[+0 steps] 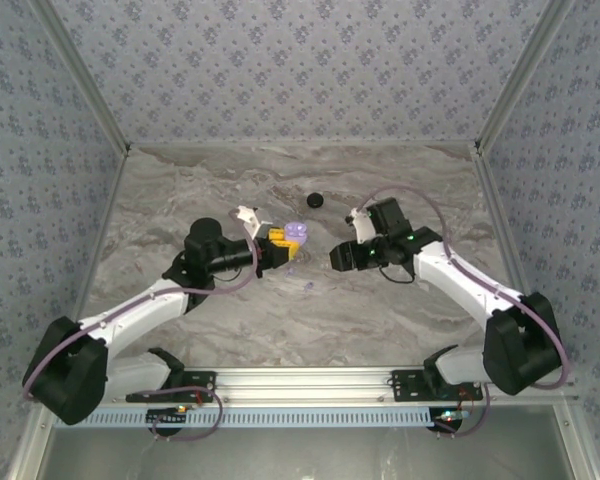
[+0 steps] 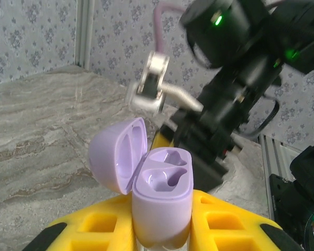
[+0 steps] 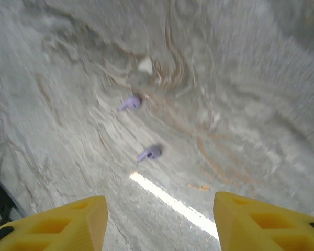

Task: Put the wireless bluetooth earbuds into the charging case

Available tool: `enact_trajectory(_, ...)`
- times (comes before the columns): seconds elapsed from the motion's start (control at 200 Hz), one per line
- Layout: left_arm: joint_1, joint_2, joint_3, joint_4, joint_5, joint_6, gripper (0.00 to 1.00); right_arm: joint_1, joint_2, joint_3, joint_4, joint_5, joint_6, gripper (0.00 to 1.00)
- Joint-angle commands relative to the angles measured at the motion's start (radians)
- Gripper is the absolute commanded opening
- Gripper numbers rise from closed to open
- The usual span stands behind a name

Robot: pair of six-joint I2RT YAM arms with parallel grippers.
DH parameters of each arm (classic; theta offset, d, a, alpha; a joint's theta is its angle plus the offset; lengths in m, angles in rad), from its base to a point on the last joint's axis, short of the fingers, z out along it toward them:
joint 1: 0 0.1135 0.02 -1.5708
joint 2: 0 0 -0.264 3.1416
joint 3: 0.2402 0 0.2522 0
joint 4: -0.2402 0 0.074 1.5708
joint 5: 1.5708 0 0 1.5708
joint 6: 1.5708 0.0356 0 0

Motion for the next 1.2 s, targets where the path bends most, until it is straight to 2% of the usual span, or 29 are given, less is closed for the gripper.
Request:
enact_trajectory(0.0,0.004,-0.055,-0.023,0.005,-0.015,0.018,0.24,0.041,0.042,-0.030,0.059,0.028,0.083,0.56)
enact_trajectory(0.365,-0.001,-0.121,-0.052,-0.029,-0.043,0.025,0.25,0.178,0.258,0.032,0.116,0.139,0.279,0.49)
enact_trajectory(0.455,0.001,-0.129,-0.055,-0.030,-0.045,0.027,0.25,0.196,0.289,0.044,0.143,0.135,0.313,0.48)
enact_trajectory(0.929,-0.001,-0.147,-0.064,-0.034,-0.049,0.027,0.25,0.240,0.408,0.140,0.097,0.194,0.352,0.42)
enact_trajectory(1.194,-0.001,-0.156,-0.071,-0.035,-0.057,0.028,0.25,0.255,0.448,0.176,0.052,0.219,0.342,0.31)
